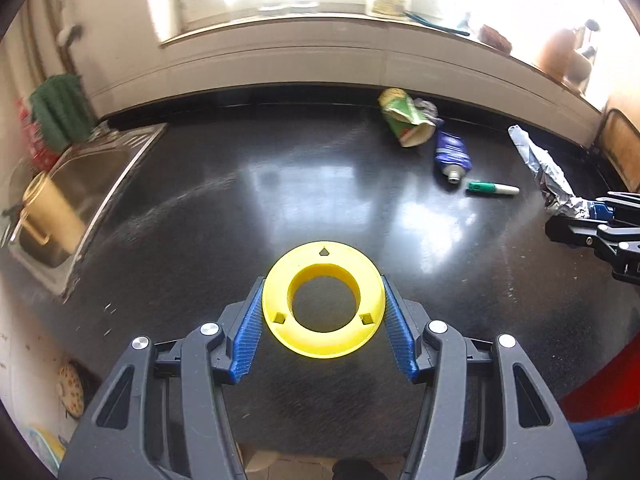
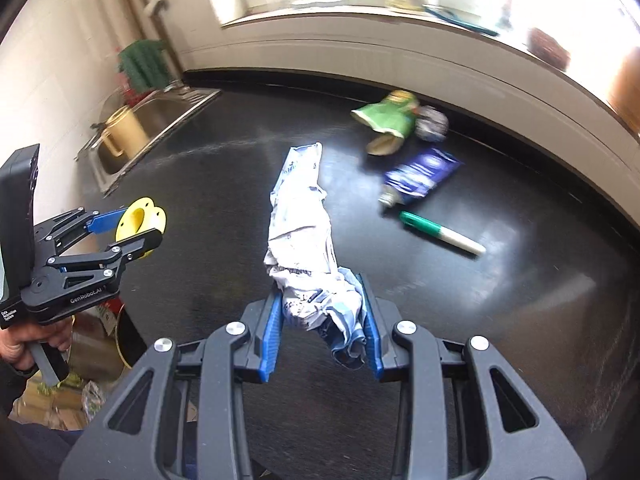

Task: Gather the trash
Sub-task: 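Carry the tape ring and crumpled paper over the black bin, then open both tools to drop tape ring and paper into the bin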

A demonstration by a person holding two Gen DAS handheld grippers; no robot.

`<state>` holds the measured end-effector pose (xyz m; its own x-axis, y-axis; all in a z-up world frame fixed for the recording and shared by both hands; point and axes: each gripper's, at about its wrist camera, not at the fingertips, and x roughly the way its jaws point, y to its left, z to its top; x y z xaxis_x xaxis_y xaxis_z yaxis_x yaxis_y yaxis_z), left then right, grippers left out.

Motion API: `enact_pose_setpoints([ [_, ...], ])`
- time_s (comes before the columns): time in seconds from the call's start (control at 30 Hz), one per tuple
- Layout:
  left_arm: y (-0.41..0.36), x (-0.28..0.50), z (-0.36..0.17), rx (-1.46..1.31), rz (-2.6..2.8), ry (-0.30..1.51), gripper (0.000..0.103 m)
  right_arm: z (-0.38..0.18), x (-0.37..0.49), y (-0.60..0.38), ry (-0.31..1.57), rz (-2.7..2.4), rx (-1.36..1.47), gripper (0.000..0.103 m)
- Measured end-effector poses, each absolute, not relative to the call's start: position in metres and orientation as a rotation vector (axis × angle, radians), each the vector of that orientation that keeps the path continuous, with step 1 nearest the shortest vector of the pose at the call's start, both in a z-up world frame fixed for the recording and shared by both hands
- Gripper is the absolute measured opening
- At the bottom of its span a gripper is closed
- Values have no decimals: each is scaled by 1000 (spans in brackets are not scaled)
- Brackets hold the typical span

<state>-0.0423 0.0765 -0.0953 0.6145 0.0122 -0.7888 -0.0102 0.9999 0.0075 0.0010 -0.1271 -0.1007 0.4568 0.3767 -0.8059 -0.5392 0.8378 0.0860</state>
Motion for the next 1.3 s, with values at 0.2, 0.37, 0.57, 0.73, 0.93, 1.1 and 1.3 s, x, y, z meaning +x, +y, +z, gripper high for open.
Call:
enact_pose_setpoints([
  [0.2,146,-104,-103,-103,201,913,55,-109,-30,-22,971,820,-292,35],
  [0.37,205,-172,-125,-218,378,952,55,-128,-71,68,1016,1026,-400,35],
  [0.57,259,-247,-157,-329,516,1007,55,-162,-118,154,1100,1197,-507,35],
  [0.73,293,-280,-188,-391,538,1031,55,-201,-132,209,1208,1220,-533,35],
  [0.93,327,-287,-228,-439,548,1078,55,-243,-138,253,1296,1179,-565,35],
  [1.1,338,-283,-243,-451,538,1091,55,-258,-139,274,1330,1152,-582,35],
  [1.3,341,-278,-248,-445,515,1093,55,-258,-143,285,1334,1148,-593,35],
])
